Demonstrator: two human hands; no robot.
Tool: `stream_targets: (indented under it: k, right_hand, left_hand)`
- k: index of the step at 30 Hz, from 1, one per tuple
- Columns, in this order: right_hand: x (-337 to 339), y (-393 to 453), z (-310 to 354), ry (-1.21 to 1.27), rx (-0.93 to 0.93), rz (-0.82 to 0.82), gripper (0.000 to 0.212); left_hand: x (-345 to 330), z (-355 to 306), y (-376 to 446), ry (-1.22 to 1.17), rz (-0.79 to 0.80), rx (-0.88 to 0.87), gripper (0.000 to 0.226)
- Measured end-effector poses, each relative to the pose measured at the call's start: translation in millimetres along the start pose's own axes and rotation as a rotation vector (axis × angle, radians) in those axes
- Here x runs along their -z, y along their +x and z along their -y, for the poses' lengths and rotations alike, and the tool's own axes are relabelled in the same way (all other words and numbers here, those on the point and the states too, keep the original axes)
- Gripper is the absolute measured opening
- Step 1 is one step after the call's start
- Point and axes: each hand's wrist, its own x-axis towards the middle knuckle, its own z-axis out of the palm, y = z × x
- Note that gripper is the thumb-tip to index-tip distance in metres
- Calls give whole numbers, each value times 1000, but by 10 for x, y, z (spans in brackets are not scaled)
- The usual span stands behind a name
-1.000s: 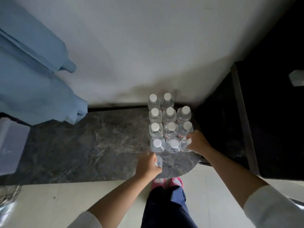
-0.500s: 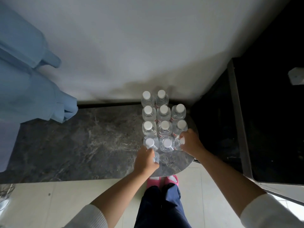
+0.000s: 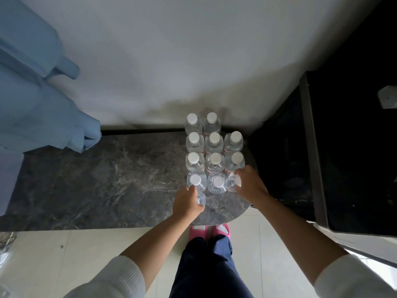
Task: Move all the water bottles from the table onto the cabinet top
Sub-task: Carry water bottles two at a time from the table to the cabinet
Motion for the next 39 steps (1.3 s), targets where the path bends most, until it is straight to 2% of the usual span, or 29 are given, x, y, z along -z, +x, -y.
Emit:
stream_targets:
  k: [4, 8, 11, 15, 19, 24, 28, 34, 39]
  right_hand:
    - [96, -132, 112, -177, 54, -28, 42]
    - [219, -211, 414, -307, 185, -67, 39]
    - [246, -308, 855, -352, 339, -61, 39]
    - [153, -478, 1461, -471, 667, -102, 27]
    - [-12, -943, 2324, -609, 876, 26, 38]
    - [-572, -1621, 3369, -784, 1117, 149, 48]
    - [-1168, -2478, 4244, -785, 1349, 217, 49]
    - [-2023, -3583, 5356, -747, 1591, 200, 44]
    - [-2686, -4309, 6149, -731, 1691, 161, 37]
  left_hand:
    - [119, 19, -139, 12, 8, -18, 54]
    - [288, 192, -406, -7, -103, 22, 40]
    - [434, 544, -753, -77, -294, 165, 31]
    - [550, 1122, -1317, -119, -406, 379, 29]
    - [569, 1837, -2056, -180, -523, 618, 34]
    - [471, 2624, -3116, -209, -561, 893, 36]
    - [329, 3288, -4015, -231, -578, 1105, 37]
    - [137, 4343, -5155, -306, -632, 1327, 38]
    - [43, 5086, -5908, -344, -667, 1448, 39]
